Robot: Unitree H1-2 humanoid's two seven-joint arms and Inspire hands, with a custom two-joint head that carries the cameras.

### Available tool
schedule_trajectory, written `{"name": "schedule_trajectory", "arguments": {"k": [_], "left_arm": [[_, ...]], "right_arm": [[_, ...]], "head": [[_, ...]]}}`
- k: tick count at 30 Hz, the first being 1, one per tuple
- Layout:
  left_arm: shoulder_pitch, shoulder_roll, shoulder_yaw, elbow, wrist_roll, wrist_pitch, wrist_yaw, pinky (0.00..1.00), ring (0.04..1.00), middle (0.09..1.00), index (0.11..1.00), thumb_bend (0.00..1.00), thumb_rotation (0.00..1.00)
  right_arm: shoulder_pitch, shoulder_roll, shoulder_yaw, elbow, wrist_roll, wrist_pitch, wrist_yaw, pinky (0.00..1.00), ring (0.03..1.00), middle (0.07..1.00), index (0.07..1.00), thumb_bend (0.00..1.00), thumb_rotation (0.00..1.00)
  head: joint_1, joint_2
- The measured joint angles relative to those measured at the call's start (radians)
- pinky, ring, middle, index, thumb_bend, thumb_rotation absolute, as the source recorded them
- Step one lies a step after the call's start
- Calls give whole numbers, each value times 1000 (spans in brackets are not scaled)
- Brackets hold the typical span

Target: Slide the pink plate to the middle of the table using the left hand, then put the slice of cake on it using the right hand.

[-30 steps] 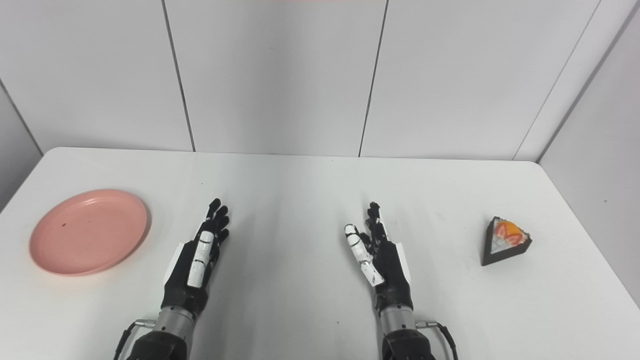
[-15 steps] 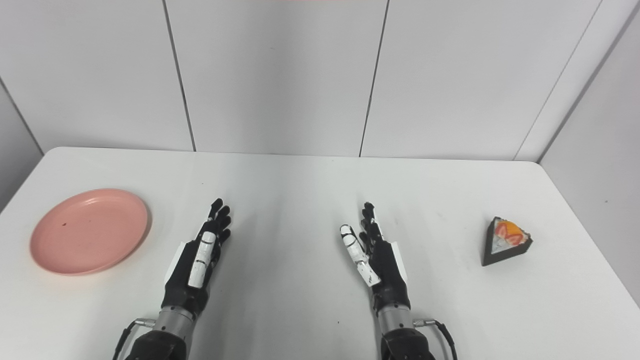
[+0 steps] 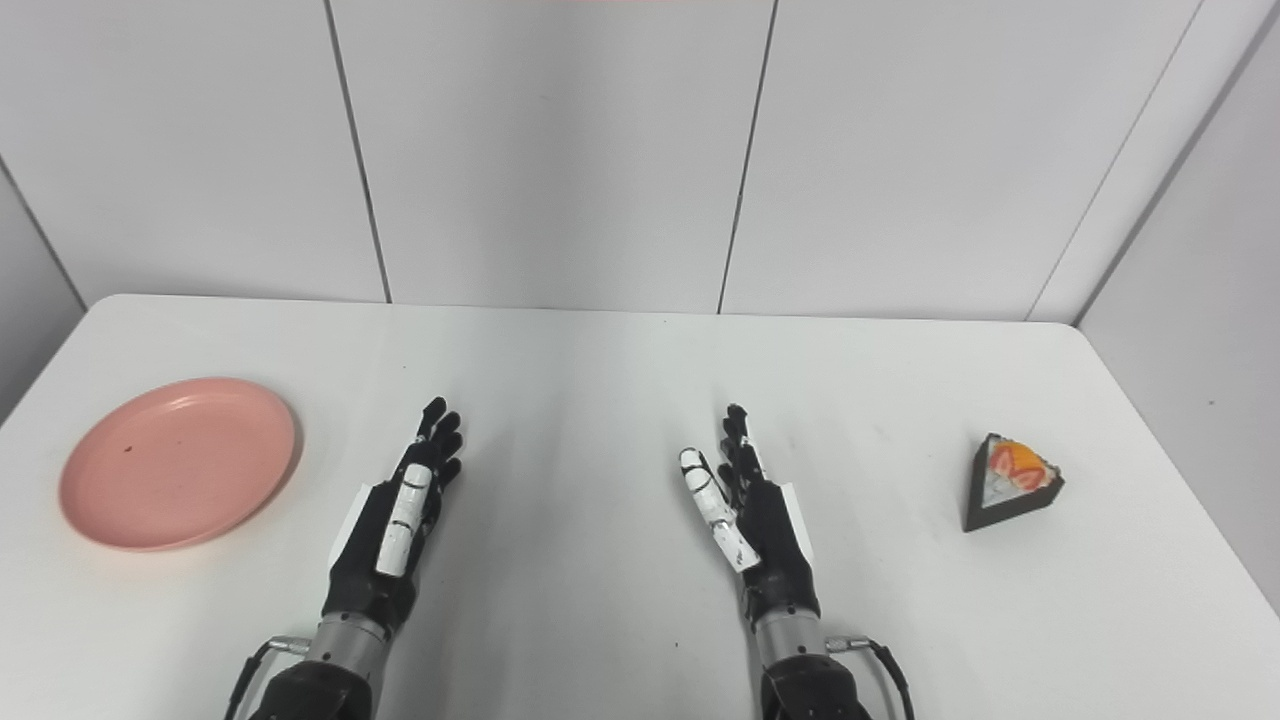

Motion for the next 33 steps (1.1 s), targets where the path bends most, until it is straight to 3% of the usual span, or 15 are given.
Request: {"name": "schedule_trajectory", "arguments": {"k": [6, 11, 16, 21, 24, 29, 31, 33], "left_arm": [[0, -4, 2, 6, 11, -30, 12, 1000, 1000, 1000, 1000, 647, 1000], [0, -14, 18, 14, 7, -50, 13, 1000, 1000, 1000, 1000, 589, 1000], [-1, -25, 51, 11, -63, -63, 9, 973, 985, 1000, 1000, 613, 990], [-20, -23, 68, 26, -86, -71, 10, 922, 948, 951, 942, 628, 993], [-43, -16, 88, 45, -84, -87, 18, 876, 906, 891, 877, 680, 980], [-77, -5, 118, 75, -79, -104, 41, 874, 892, 887, 877, 662, 997], [-77, -4, 128, 75, -80, -109, 42, 862, 889, 881, 866, 679, 969], [-78, -9, 148, 76, -93, -125, 46, 826, 856, 844, 818, 695, 872]], "right_arm": [[1, 1, -1, 20, -4, -39, -6, 1000, 985, 995, 1000, 508, 781], [2, 5, -4, 35, -2, -65, -12, 996, 976, 983, 991, 516, 788], [15, 5, -6, 40, -1, -103, -13, 993, 968, 979, 983, 524, 789], [26, -5, -9, 40, 12, -117, -8, 1000, 975, 984, 988, 575, 798], [26, -10, -13, 42, 29, -126, 3, 1000, 968, 981, 986, 548, 791], [26, -22, -21, 42, 41, -133, 8, 1000, 971, 980, 985, 529, 781], [27, -22, -24, 44, 43, -139, 8, 999, 969, 976, 981, 550, 780], [27, -22, -25, 48, 43, -150, 8, 990, 964, 969, 976, 566, 785]], "head": [[2, -8], [35, -51], [73, -71], [129, -92], [136, -95], [143, -98], [146, -97], [146, -103]]}}
